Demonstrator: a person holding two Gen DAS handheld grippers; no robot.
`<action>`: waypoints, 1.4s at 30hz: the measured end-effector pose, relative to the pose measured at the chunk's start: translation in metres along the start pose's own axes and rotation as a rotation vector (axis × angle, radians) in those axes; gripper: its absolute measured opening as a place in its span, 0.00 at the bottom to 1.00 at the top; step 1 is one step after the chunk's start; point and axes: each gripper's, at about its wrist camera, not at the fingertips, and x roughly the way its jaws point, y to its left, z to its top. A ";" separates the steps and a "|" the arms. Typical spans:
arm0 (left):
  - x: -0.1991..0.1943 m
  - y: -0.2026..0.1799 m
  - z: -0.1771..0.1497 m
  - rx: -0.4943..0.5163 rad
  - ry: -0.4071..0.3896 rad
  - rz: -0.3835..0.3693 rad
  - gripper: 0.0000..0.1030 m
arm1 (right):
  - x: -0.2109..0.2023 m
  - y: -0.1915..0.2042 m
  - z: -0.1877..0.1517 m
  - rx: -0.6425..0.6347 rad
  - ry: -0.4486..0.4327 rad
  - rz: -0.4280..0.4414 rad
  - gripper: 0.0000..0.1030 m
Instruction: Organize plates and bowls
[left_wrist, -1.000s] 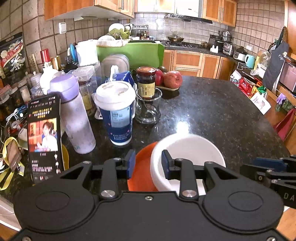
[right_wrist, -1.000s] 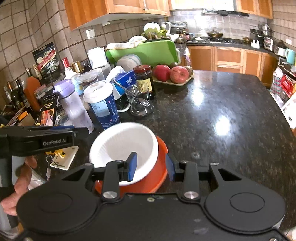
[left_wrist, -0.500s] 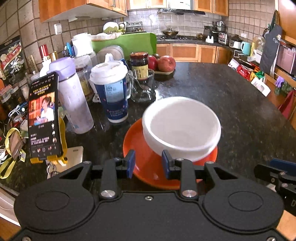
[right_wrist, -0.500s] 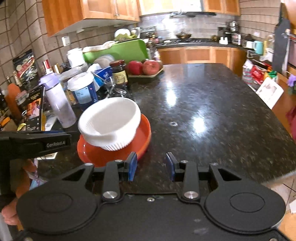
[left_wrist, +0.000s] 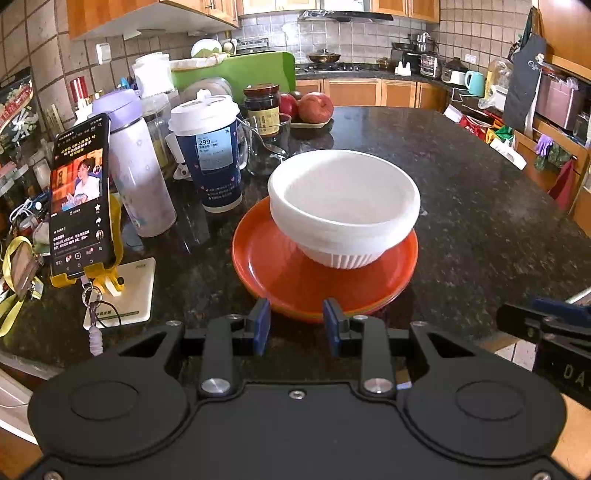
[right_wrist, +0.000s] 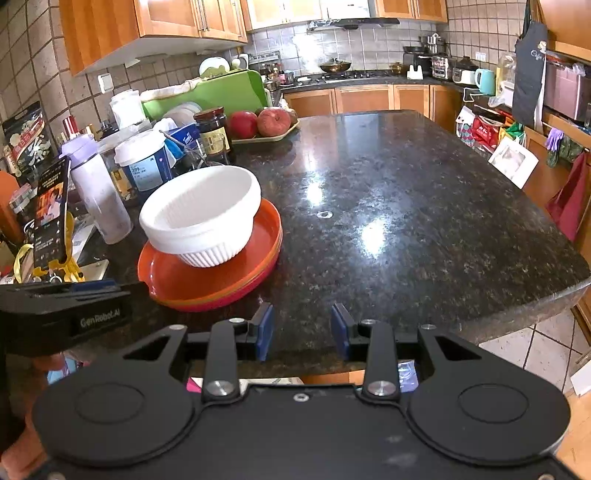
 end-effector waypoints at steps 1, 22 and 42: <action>-0.001 -0.001 -0.001 0.002 -0.004 0.005 0.40 | -0.001 0.001 -0.001 -0.008 -0.004 -0.009 0.36; -0.008 -0.008 -0.009 -0.012 -0.027 0.015 0.40 | -0.005 -0.008 -0.006 0.012 -0.004 -0.009 0.36; -0.016 -0.007 -0.012 -0.007 -0.038 0.008 0.40 | -0.010 -0.003 -0.008 0.004 -0.014 -0.001 0.36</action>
